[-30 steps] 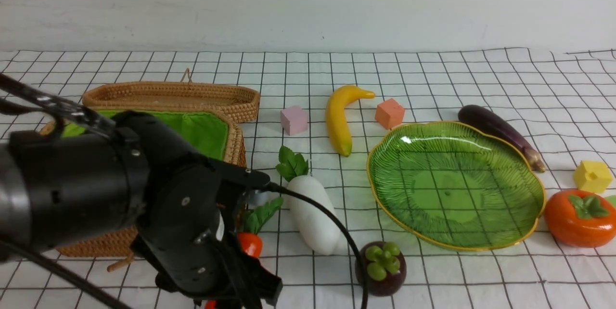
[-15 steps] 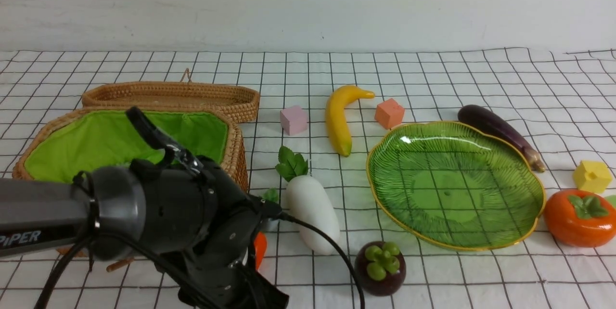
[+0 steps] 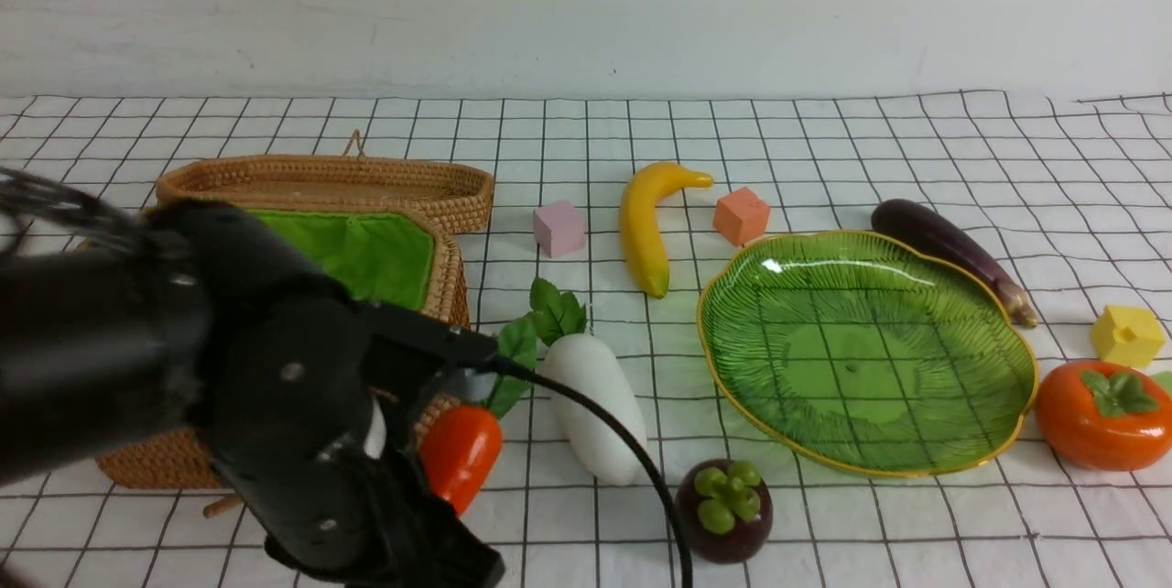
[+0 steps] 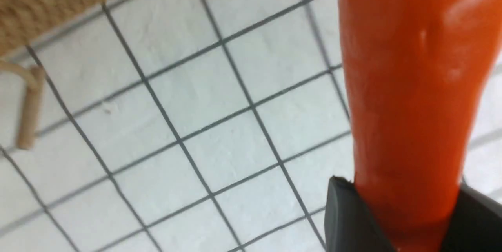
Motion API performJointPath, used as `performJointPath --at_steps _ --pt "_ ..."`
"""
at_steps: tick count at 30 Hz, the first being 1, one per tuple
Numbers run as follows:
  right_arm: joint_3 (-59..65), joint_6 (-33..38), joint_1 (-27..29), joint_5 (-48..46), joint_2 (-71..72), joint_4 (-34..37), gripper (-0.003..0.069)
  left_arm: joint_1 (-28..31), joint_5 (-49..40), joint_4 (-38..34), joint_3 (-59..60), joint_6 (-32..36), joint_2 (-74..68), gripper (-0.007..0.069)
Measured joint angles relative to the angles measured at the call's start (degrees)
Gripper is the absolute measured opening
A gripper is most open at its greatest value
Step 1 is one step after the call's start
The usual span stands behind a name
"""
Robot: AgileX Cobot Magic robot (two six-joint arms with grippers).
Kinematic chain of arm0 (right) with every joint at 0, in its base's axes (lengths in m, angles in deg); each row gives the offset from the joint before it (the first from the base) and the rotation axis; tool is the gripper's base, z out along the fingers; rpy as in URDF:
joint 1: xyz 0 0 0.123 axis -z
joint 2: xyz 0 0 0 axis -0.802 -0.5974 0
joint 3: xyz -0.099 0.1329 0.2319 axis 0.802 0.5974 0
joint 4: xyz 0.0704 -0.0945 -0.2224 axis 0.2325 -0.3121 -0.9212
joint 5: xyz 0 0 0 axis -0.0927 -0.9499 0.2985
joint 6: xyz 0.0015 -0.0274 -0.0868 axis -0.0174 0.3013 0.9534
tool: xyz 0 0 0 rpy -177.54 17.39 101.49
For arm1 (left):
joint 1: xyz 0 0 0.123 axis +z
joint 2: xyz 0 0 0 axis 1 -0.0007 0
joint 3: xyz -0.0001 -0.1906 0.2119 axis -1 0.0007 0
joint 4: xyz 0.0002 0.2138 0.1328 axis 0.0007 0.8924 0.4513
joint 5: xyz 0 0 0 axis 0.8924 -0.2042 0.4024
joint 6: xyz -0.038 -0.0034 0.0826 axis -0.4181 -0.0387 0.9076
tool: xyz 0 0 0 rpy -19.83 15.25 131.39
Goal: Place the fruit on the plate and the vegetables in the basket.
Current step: Use the left arm to grab a carrot and put it into the left basket, then take a daikon with your left arm and place it on the basket on the left.
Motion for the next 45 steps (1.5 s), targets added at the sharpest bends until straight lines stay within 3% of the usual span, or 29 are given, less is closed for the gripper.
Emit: performJointPath --at_steps 4,6,7,8,12,19,28,33,34,35,37,38,41,42,43,44,45 --pt "0.0 0.0 0.0 4.3 0.0 0.0 0.0239 0.0 0.9 5.0 0.0 19.4 10.6 0.0258" --pt "0.0 0.2 0.0 6.3 0.0 0.0 0.0239 0.7 2.8 11.3 0.0 27.9 14.5 0.0258" --pt "0.0 0.2 0.0 6.3 0.0 0.0 0.0239 0.8 2.8 12.0 0.0 27.9 14.9 0.0258" --pt "0.0 1.1 0.0 8.0 0.0 -0.1 0.0239 2.4 4.7 17.6 0.0 33.8 16.6 0.0258" --pt "0.0 3.5 0.0 11.0 0.0 -0.6 0.0239 9.3 8.2 26.0 0.0 42.3 16.0 0.0258" --pt "0.0 5.7 0.0 13.9 0.0 -6.8 0.0239 21.4 10.7 27.5 0.0 51.3 7.4 0.0258" --pt "0.0 5.7 0.0 12.9 0.0 -7.6 0.0239 23.9 13.4 28.1 0.1 51.8 3.4 0.0274" --pt "0.0 5.6 0.0 11.6 0.0 -7.0 0.0239 23.9 16.1 32.3 0.1 48.7 3.4 0.048" --pt "0.0 5.6 0.0 11.6 0.0 -6.9 0.0239 23.9 16.2 32.3 0.1 48.5 3.4 0.0489" --pt "0.0 5.2 0.0 11.1 0.0 -6.4 0.0239 23.9 16.6 34.0 0.1 45.9 3.4 0.0548" --pt "0.0 4.4 0.0 10.3 0.0 -6.0 0.0239 23.9 16.8 35.8 0.1 41.4 3.4 0.0597" --pt "0.0 4.3 0.0 10.3 0.0 -6.0 0.0239 23.9 16.8 36.0 0.1 40.8 3.4 0.0599" --pt "0.0 3.5 0.0 8.6 0.0 -6.0 0.0239 22.9 17.0 33.8 0.1 26.8 3.8 0.0573" --pt "0.0 3.4 0.0 8.3 0.0 -6.0 0.0239 22.8 17.0 33.4 0.1 25.8 3.8 0.0566" --pt "0.0 2.5 0.0 7.4 0.0 -6.0 0.0239 20.3 17.0 28.5 0.1 17.0 4.4 0.0494" --pt "0.0 2.5 0.0 7.3 0.0 -6.0 0.0239 20.3 17.0 28.5 0.1 17.0 4.5 0.0482" --pt "0.0 1.2 0.0 6.5 0.0 -6.0 0.0239 16.7 16.5 23.0 0.1 10.6 4.7 0.039"
